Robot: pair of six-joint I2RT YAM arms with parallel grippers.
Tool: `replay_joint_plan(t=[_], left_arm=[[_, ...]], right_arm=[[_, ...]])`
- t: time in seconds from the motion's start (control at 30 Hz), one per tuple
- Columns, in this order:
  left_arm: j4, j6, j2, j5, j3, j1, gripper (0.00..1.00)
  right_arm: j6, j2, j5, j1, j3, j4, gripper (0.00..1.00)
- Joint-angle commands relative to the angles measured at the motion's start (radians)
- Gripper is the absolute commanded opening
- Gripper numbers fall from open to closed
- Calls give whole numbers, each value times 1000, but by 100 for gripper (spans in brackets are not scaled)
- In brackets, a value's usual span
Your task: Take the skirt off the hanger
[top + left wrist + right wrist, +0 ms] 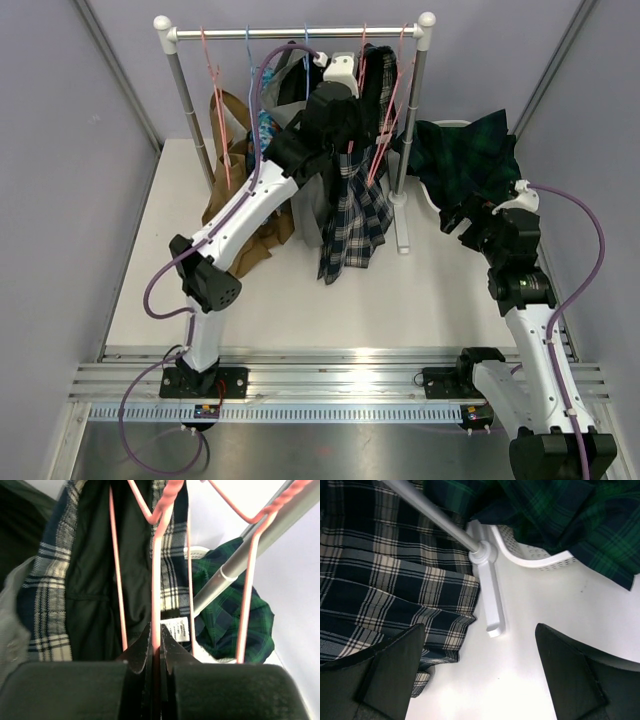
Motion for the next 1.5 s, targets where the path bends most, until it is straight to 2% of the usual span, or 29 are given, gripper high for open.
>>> replay_joint_plan(t=[0.0, 0.17, 0.27, 0.43, 0.5, 0.87, 1.0, 1.23, 1.27, 1.3, 1.33, 1.37, 1.43, 1.47], left_arm=[[95, 47, -177, -74, 78, -13, 0], [105, 85, -229, -144, 147, -44, 0], [130, 90, -252, -163, 142, -57, 0], [135, 76, -252, -186, 127, -63, 0], [136, 64, -249, -195, 122, -68, 0], [171, 33, -219, -217, 122, -76, 0], [167, 9, -219, -212, 116, -76, 0], [170, -22, -266, -213, 47, -82, 0], [179, -27, -286, -213, 38, -82, 0], [184, -28, -294, -213, 24, -82, 0], [190, -30, -302, -215, 6, -82, 0], [199, -27, -309, -215, 0, -82, 0], [199, -18, -305, -220, 13, -82, 0], [197, -7, -300, -223, 22, -82, 0]], right_arm=[[-15, -26, -104, 3, 62, 94, 99], [24, 37, -323, 12, 151, 184, 99], [3, 72, -335, 95, 235, 203, 100], [-110, 158, -125, 398, 428, 88, 100], [-112, 170, -86, 458, 456, 83, 100], [-135, 295, 237, 855, 482, 66, 99], [-131, 347, 322, 919, 459, 105, 99], [-157, 434, 450, 923, 447, 175, 99], [-161, 442, 464, 923, 448, 183, 97], [-166, 448, 475, 923, 445, 184, 74], [-167, 457, 471, 923, 439, 192, 44], [-166, 459, 466, 925, 433, 200, 24], [-141, 459, 454, 931, 415, 192, 0], [-137, 454, 457, 952, 410, 181, 0]])
